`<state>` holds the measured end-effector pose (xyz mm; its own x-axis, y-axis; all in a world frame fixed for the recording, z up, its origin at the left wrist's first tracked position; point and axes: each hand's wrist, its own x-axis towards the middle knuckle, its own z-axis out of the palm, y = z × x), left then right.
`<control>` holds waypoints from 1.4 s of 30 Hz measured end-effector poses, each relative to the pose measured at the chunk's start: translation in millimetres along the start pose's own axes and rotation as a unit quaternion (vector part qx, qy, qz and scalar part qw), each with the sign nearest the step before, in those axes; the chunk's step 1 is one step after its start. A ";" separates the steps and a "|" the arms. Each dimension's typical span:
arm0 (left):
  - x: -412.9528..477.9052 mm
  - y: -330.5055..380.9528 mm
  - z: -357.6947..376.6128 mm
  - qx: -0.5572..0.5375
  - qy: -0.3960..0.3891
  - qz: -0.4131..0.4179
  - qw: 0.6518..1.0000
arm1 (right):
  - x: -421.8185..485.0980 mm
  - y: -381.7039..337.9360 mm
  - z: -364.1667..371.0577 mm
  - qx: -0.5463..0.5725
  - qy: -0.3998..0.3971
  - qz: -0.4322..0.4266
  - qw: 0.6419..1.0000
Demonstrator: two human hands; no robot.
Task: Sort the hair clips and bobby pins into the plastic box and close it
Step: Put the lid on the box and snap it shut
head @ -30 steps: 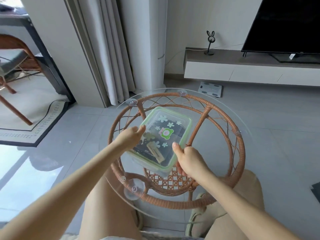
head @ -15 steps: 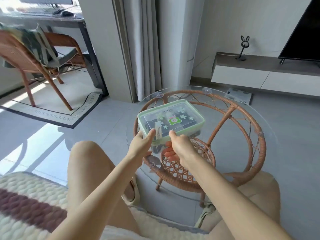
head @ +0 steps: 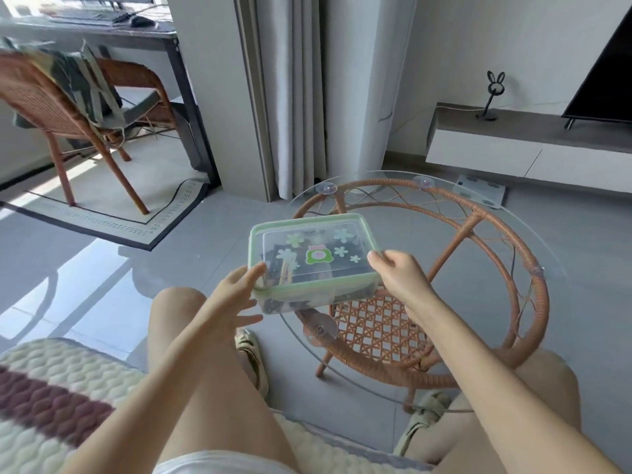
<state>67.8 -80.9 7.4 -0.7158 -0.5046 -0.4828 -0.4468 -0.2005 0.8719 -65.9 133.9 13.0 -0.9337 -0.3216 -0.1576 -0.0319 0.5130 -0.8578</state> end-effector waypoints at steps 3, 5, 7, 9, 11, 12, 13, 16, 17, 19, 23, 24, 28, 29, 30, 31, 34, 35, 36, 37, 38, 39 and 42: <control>-1.0 1.1 -31.4 -0.174 0.053 -0.018 0.983 | -1.2 -18.2 33.9 0.082 -0.119 0.005 0.990; 1.8 2.8 -56.0 -0.194 0.108 0.014 0.975 | -0.8 -25.8 46.5 0.079 -0.164 0.000 0.983; 5.2 5.3 -75.8 -0.202 0.142 0.054 0.967 | 7.4 -23.6 42.7 -0.023 -0.100 -0.058 0.993; 11.1 7.6 -89.4 -0.222 0.172 0.085 0.956 | 21.3 -12.4 26.6 -0.172 0.015 -0.103 0.980; 21.2 11.7 -98.8 -0.239 0.202 0.102 0.944 | 41.4 3.3 4.2 -0.264 0.082 -0.091 0.957; 28.3 13.7 -101.9 -0.247 0.213 0.107 0.939 | 51.7 11.7 -7.1 -0.293 0.097 -0.074 0.948; 36.2 16.2 -103.8 -0.248 0.218 0.114 0.937 | 62.3 21.4 -18.2 -0.317 0.109 -0.058 0.940; 64.2 23.5 -106.2 -0.191 0.221 0.147 0.945 | 86.5 45.8 -45.2 -0.382 0.125 -0.016 0.915; 73.6 24.1 -106.7 -0.180 0.226 0.145 0.946 | 91.2 52.2 -50.0 -0.399 0.122 -0.011 0.909; 94.3 20.5 -105.7 -0.181 0.235 0.129 0.946 | 96.1 59.9 -53.0 -0.419 0.116 -0.011 0.900; 128.2 -5.0 -95.6 -0.150 0.236 0.100 0.955 | 98.3 63.2 -48.5 -0.442 0.126 -0.022 0.888; 136.9 -15.6 -88.4 -0.143 0.225 0.086 0.960 | 97.9 64.0 -49.7 -0.444 0.127 -0.021 0.887; 159.1 -58.6 -66.5 -0.109 0.147 0.015 0.983 | 97.3 66.4 -49.3 -0.437 0.139 -0.033 0.888; 164.6 -66.4 -60.0 -0.102 0.120 -0.003 0.987 | 98.0 68.1 -48.7 -0.435 0.145 -0.038 0.888; 170.6 -73.0 -50.5 -0.096 0.095 -0.019 0.991 | 98.9 69.9 -49.0 -0.434 0.149 -0.039 0.887; 174.0 -75.4 -40.3 -0.089 0.072 -0.029 0.993 | 99.6 70.6 -48.6 -0.432 0.153 -0.041 0.888; 182.3 -81.5 -6.3 -0.060 0.000 -0.035 0.998 | 99.2 70.8 -47.4 -0.420 0.162 -0.048 0.892; 187.4 -83.3 6.1 -0.050 -0.018 -0.036 0.998 | 100.0 72.3 -47.4 -0.413 0.169 -0.047 0.894; 193.0 -85.6 17.4 -0.038 -0.030 -0.034 0.998 | 99.8 72.2 -46.8 -0.405 0.178 -0.047 0.895; 199.7 -88.3 30.6 -0.032 -0.046 -0.040 0.998 | 99.8 73.8 -47.0 -0.401 0.190 -0.044 0.895; 206.2 -91.2 43.1 -0.031 -0.073 -0.047 0.996 | 99.4 74.3 -46.7 -0.401 0.205 -0.042 0.892; 210.7 -93.4 55.1 -0.032 -0.110 -0.051 0.992 | 98.7 74.4 -46.2 -0.403 0.218 -0.040 0.888; 219.6 -98.4 95.2 -0.046 -0.214 -0.058 0.974 | 98.8 74.3 -45.5 -0.410 0.247 -0.035 0.877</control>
<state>-96.5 -92.0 -192.2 -0.8302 -0.0819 -0.5514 -0.5023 -0.3190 0.8037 -176.8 176.5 -44.0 -0.9532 -0.0951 0.2870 -0.1523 0.9710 -0.1843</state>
